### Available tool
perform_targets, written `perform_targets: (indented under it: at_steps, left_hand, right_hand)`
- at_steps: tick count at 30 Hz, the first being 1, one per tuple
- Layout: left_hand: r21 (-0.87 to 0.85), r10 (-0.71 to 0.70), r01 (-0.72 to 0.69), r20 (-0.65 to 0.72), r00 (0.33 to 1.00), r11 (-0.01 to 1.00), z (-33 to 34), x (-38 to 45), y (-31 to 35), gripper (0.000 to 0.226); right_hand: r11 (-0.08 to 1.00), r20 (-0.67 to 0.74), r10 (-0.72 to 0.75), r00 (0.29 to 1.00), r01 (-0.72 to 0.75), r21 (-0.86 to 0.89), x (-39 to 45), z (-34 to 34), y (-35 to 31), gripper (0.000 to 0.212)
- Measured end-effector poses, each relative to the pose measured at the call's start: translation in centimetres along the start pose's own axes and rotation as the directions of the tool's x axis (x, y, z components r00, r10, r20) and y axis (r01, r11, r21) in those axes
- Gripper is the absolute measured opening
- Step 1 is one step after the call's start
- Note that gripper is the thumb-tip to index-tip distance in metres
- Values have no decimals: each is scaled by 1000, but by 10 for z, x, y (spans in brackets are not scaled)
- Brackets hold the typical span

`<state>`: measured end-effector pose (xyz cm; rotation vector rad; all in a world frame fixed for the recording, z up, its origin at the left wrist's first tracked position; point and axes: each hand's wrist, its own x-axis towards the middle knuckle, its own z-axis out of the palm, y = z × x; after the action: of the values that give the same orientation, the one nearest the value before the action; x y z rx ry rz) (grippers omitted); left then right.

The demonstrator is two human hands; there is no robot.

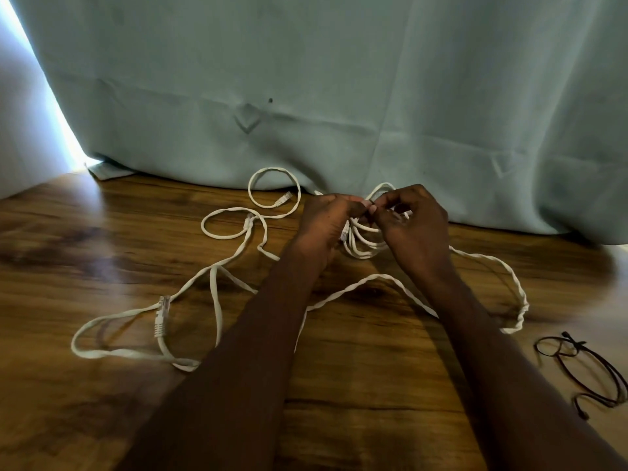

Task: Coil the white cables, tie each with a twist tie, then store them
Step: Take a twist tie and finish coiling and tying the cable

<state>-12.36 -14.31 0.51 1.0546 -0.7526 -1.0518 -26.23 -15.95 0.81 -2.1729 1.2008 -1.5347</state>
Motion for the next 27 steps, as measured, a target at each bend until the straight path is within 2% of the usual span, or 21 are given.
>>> perform_targets:
  at_steps: [4,7,12,15,17,20,23,27]
  left_hand:
    - [-80,-6,8,18,1000,997,4,-1,-2,7]
    - [-103,-11,12,8,1000,995,6,-1,-4,9]
    - [-81,29,-29,-10,1000,996,8,-1,-7,12]
    - [43,106,-104,-33,994,994,10,-3,-8,15]
    - [113,166,-161,-33,986,980,12,-4,-8,18]
    - [192,231,-222,-25,973,956,14,-4,-9,18]
    - [199,248,-239,-23,968,950,12,-3,-9,17]
    - [175,261,-256,-5,965,951,12,-4,-9,20]
  right_hand:
    - [988,-114,149,982,-145,47,-1,3,0,5]
    - [975,-192,218,957,-221,4,-2,5,1,7]
    - [976,-209,148,967,-177,-126,-6,7,-3,12]
    - [950,-211,60,976,-121,-289,-10,7,-7,17]
    - [944,-223,29,974,-100,-314,-11,6,-9,18]
    - [958,-210,22,978,-81,-275,-11,6,-8,15]
    - [982,-201,14,980,-52,-181,-11,7,-6,19]
    - [993,-249,117,961,-113,28,-9,9,-7,17]
